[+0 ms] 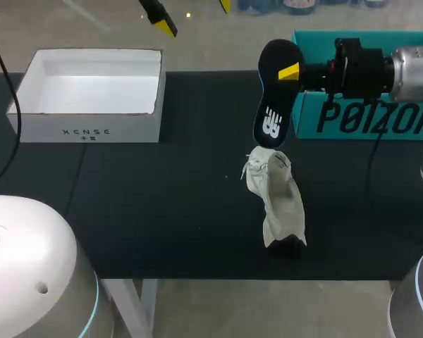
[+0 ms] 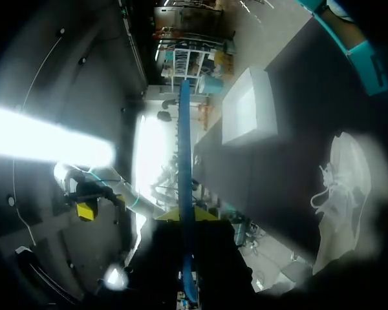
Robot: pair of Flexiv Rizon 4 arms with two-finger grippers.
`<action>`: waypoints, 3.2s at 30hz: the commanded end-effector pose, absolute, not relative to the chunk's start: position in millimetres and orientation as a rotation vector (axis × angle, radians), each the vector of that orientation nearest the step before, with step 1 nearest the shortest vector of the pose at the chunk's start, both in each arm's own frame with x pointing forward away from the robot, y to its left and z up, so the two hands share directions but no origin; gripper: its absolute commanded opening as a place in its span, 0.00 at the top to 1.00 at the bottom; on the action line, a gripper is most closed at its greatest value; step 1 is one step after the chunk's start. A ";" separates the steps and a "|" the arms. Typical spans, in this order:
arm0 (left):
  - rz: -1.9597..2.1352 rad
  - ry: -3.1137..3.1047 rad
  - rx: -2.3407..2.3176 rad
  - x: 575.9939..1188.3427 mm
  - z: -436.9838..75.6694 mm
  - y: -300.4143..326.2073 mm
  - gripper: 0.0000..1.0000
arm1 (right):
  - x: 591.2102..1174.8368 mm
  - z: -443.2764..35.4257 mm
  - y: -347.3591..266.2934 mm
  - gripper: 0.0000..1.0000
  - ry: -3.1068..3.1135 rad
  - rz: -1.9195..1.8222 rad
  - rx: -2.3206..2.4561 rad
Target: Take the shoe out of the shoebox, open the shoe tongue, remove and reinsert the insole, then place the shoe into the shoebox
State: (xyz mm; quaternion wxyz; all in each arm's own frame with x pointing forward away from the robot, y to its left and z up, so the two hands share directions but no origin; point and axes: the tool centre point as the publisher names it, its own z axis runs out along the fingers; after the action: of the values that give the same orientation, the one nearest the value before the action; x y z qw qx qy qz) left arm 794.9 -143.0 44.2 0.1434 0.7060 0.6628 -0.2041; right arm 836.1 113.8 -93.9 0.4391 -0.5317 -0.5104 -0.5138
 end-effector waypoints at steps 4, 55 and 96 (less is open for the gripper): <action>-1.190 1.276 1.257 783.5 20.9 -129.2 0.00 | 836.5 -93.6 114.5 1.00 -1.270 -1.272 -1.325; -1.312 1.165 1.315 819.1 -58.4 -202.1 0.00 | 836.5 -93.6 114.5 1.00 -1.270 -1.272 -1.325; -1.213 1.235 1.360 822.6 -81.7 -262.7 0.21 | 836.5 -93.6 114.5 1.00 -1.270 -1.272 -1.325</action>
State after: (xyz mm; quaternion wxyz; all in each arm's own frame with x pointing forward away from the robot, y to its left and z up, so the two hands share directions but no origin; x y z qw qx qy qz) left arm 824.8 -257.3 -81.3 0.4519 0.5522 0.4959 -0.4949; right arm 836.1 113.8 -93.9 0.4391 -0.5317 -0.5104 -0.5138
